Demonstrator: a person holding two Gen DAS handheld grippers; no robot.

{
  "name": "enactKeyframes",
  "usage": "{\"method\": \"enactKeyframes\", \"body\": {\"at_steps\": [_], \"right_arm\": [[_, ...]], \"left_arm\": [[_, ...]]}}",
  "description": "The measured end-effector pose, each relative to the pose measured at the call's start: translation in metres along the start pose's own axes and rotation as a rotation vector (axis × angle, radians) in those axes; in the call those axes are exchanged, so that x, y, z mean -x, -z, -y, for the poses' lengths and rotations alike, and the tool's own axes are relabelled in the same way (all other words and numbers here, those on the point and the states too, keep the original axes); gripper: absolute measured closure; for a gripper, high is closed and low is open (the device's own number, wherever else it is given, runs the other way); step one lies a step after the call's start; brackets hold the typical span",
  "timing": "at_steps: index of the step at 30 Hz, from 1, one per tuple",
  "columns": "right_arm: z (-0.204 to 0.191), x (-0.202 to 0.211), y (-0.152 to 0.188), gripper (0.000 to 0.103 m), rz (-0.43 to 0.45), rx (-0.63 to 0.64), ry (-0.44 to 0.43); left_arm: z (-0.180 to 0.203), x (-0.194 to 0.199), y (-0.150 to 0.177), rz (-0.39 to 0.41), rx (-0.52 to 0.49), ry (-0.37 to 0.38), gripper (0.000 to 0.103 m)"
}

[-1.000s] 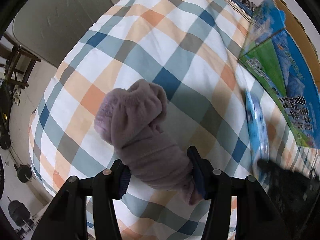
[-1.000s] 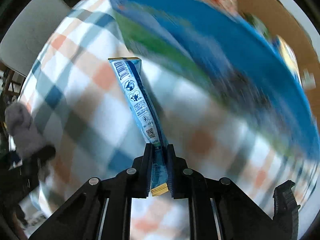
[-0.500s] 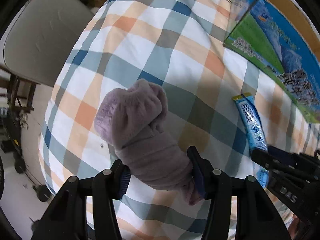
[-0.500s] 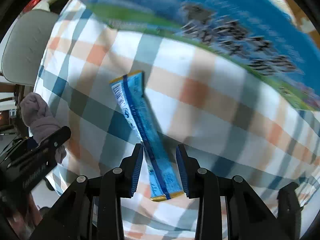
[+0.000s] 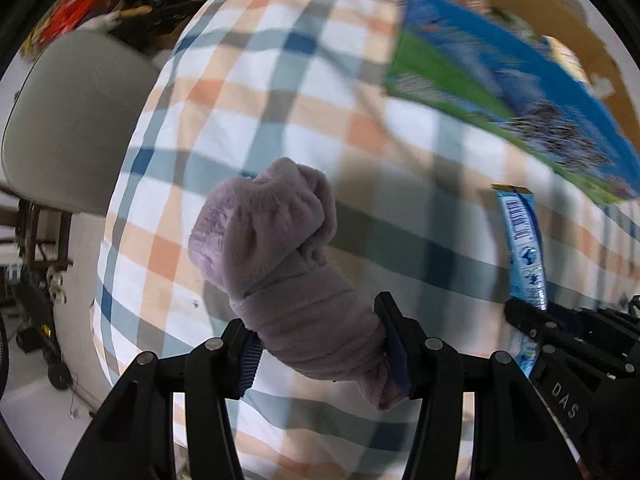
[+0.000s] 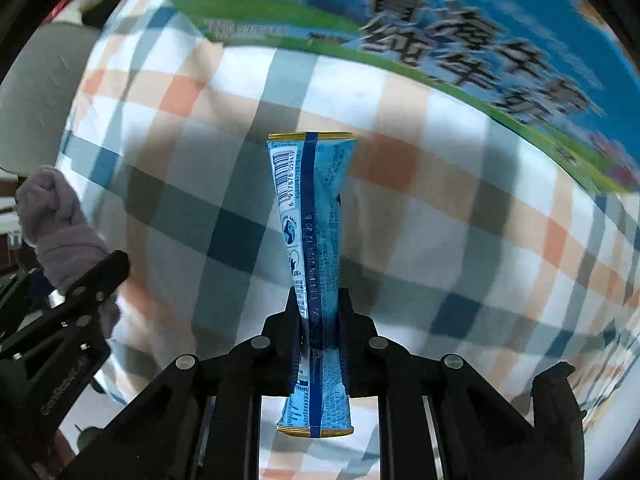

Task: Organize soft objects
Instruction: 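Grasp the lilac sock with the left gripper while the right grasps the blue milk stick, then lower the sock and milk stick into the box and open both grippers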

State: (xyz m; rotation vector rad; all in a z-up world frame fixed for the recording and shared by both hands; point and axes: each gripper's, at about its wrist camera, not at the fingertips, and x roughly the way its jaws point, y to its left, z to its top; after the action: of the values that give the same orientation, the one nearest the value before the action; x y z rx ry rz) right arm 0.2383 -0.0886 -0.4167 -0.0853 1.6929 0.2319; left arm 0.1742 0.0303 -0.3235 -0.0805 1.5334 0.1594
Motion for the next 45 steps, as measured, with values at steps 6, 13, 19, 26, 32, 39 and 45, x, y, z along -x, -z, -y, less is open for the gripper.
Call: {"method": "enactKeyframes", "body": {"at_steps": [6,13,19,26,32,39,45], "right_arm": [[0.028,0.051,0.028,0.087,0.078,-0.072,-0.086],[0.063,0.141,0.023,0.087,0.224,-0.166,-0.133],[0.109,0.197,-0.004,0.087,0.338,-0.286,-0.096],[0.163,0.196,-0.075,0.087,0.36,-0.41,-0.041],[0.187,0.163,-0.129,0.087,0.292,-0.408,0.065],[0.2,0.115,-0.151,0.087,0.226,-0.418,0.123],[0.209,0.092,-0.155,0.087,0.183,-0.438,0.125]], "left_arm": [[0.038,0.053,-0.006,0.063,-0.094,0.098,0.053],[0.079,0.11,-0.06,0.153,-0.207,0.184,0.053],[0.099,0.133,-0.125,0.222,-0.249,0.154,0.053],[0.114,0.099,-0.196,0.13,-0.253,0.136,0.053],[0.124,0.048,-0.228,0.035,-0.275,0.087,0.052],[0.129,-0.018,-0.237,-0.109,-0.268,0.099,0.052],[0.132,-0.038,-0.235,-0.14,-0.271,0.094,0.05]]}}
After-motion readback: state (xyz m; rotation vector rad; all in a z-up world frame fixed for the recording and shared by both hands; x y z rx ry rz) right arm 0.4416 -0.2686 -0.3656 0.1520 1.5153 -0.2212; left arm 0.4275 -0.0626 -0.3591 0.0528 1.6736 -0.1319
